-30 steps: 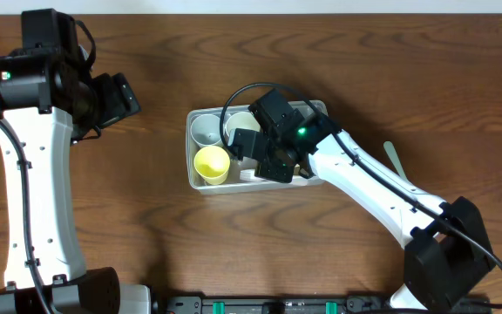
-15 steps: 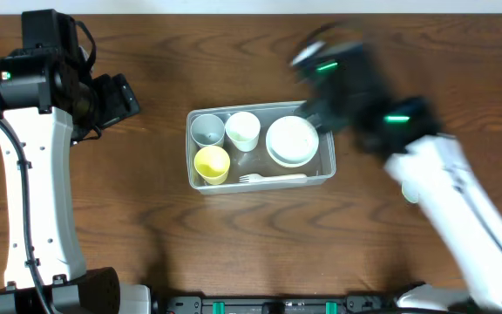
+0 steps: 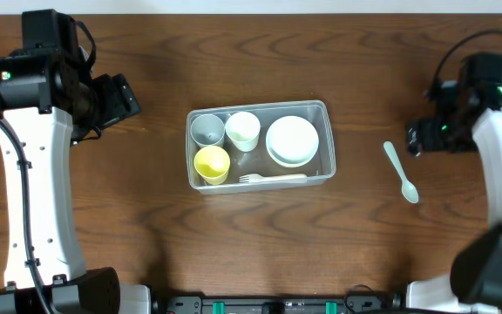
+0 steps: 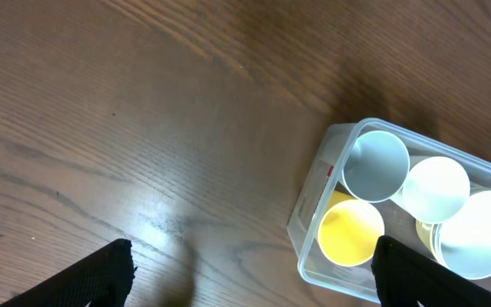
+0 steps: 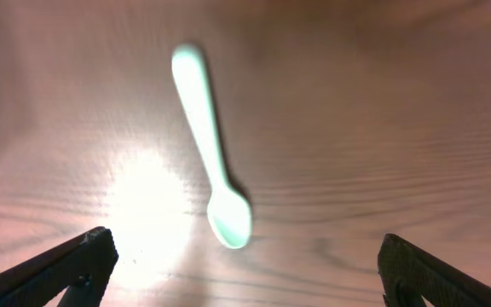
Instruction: Pack container
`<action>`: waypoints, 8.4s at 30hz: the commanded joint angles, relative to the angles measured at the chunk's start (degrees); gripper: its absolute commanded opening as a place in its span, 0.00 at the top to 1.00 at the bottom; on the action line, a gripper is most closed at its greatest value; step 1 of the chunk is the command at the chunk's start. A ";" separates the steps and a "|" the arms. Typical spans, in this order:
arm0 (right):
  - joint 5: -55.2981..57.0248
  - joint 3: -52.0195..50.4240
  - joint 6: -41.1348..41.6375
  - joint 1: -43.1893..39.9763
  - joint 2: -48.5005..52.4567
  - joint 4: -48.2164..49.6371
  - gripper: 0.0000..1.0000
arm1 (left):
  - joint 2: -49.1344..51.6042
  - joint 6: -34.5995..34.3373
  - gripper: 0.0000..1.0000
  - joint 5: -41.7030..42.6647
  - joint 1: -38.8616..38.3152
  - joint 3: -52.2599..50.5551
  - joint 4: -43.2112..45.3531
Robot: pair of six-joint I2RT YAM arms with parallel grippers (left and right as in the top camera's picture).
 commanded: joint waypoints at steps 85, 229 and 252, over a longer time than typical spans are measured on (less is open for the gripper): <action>-7.02 17.99 -24.28 47.80 11.32 1.31 0.99 | -0.50 0.33 0.10 0.20 0.24 -0.46 -0.17; 0.46 -78.73 12.87 16.61 -96.28 67.14 0.01 | -66.03 11.28 0.02 -4.11 -15.30 -52.63 20.68; 0.07 -78.68 12.57 16.57 -96.26 61.02 0.01 | -66.03 11.28 0.02 -4.11 -15.30 -52.63 20.68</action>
